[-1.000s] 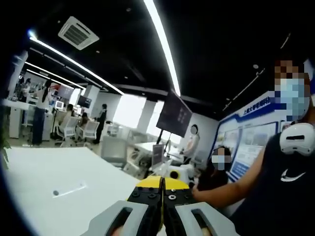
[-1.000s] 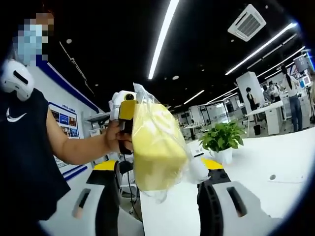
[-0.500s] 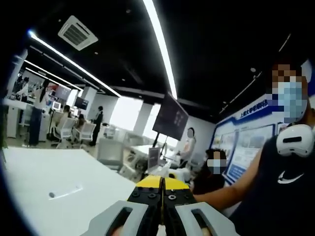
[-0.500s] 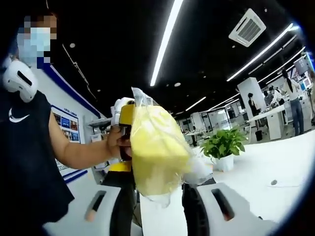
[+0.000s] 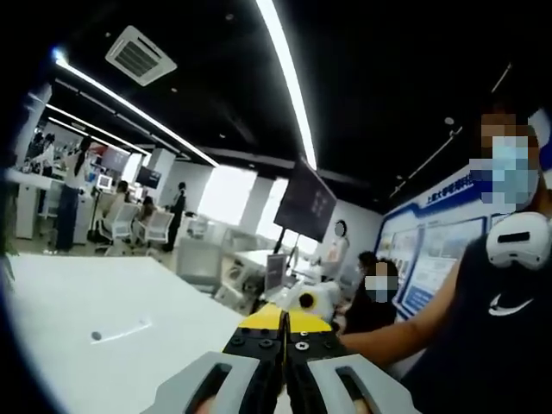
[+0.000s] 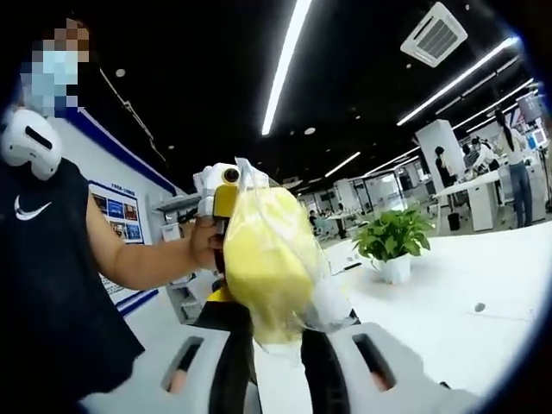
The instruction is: Compare the silicone blocks by pressing each to a similar depth, holding the contact briefly, and releasing to observe deformation and rebound differences across the visible hardness samples.
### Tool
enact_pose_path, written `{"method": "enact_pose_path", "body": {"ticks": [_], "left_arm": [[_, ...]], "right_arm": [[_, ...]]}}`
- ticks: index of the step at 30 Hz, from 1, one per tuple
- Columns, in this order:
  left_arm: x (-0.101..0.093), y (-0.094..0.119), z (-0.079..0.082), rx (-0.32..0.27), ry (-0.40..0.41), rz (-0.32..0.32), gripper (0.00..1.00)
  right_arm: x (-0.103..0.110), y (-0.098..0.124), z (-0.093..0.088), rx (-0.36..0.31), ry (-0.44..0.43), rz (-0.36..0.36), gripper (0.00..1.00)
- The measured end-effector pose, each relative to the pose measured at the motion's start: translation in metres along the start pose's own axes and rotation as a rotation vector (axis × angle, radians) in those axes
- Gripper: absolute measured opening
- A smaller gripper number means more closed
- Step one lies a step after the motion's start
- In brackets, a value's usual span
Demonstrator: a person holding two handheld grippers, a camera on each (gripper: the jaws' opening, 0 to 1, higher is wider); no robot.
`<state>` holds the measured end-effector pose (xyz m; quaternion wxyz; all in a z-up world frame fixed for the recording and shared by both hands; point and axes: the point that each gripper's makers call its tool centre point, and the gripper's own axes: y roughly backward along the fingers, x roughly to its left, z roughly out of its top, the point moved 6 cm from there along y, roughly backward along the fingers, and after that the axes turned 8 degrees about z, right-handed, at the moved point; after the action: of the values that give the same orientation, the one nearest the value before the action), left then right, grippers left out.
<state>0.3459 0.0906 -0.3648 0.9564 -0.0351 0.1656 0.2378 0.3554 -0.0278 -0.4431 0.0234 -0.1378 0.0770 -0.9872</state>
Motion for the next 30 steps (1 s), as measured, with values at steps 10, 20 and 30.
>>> {"method": "enact_pose_path", "body": {"ticks": [10, 20, 30], "left_arm": [[0.012, 0.007, -0.009, 0.085, -0.115, 0.062, 0.0], [0.014, 0.005, -0.014, 0.125, -0.159, 0.047, 0.0], [0.022, 0.006, -0.022, 0.151, -0.166, 0.056, 0.0]], "right_arm": [[-0.005, -0.003, -0.007, 0.142, -0.01, -0.035, 0.04], [-0.004, 0.001, -0.009, 0.211, -0.019, -0.036, 0.01], [-0.01, -0.002, -0.014, 0.256, 0.004, -0.03, 0.01]]}}
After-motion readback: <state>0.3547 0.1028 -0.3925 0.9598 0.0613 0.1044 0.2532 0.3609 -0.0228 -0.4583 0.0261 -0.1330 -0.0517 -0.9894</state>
